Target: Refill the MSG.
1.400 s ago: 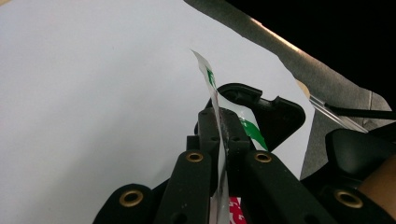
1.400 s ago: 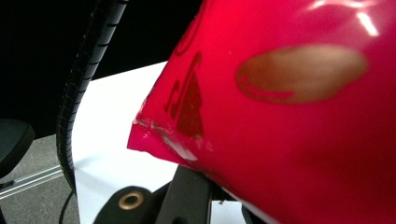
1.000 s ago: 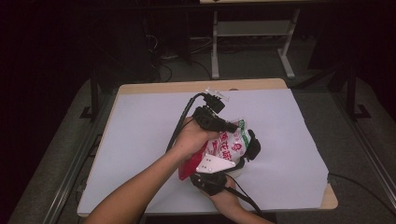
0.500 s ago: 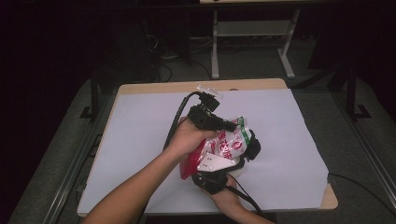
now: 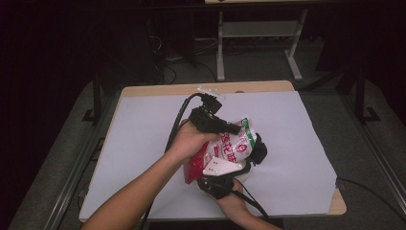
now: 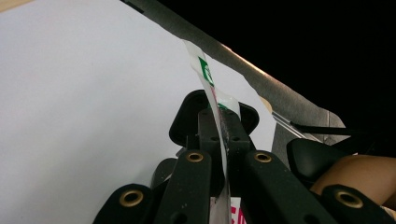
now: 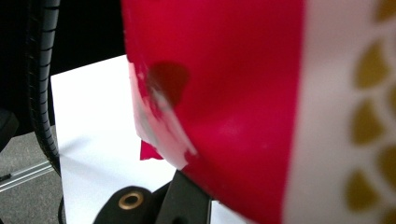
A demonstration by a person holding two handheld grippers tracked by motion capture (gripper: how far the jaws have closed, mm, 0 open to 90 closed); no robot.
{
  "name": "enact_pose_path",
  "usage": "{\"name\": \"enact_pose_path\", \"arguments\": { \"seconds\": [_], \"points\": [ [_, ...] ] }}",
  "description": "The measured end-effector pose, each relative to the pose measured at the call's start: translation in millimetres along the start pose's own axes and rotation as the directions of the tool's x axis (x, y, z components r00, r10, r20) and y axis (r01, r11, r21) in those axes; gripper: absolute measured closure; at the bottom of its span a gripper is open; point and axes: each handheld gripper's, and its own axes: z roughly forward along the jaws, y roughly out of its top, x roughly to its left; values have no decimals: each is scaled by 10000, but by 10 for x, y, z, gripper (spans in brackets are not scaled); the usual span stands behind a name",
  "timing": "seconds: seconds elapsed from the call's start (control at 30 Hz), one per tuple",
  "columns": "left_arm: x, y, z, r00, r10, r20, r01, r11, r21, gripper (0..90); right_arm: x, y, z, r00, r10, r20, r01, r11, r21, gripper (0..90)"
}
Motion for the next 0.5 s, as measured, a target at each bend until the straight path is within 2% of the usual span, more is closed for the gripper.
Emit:
{"name": "enact_pose_path", "arguments": {
  "seconds": [0.23, 0.5],
  "points": [
    [-4, -3, -67, 10000, 6, -20, -7, 10000, -87, 899, -19, 2, -5, 9999, 125, -11, -125, 9999, 55, 900],
    [-35, -14, -171, 9997, -42, 233, 50, 9994, -346, 898, -38, 10, -13, 9998, 160, 80, -160, 9999, -32, 900]
  ]
}}
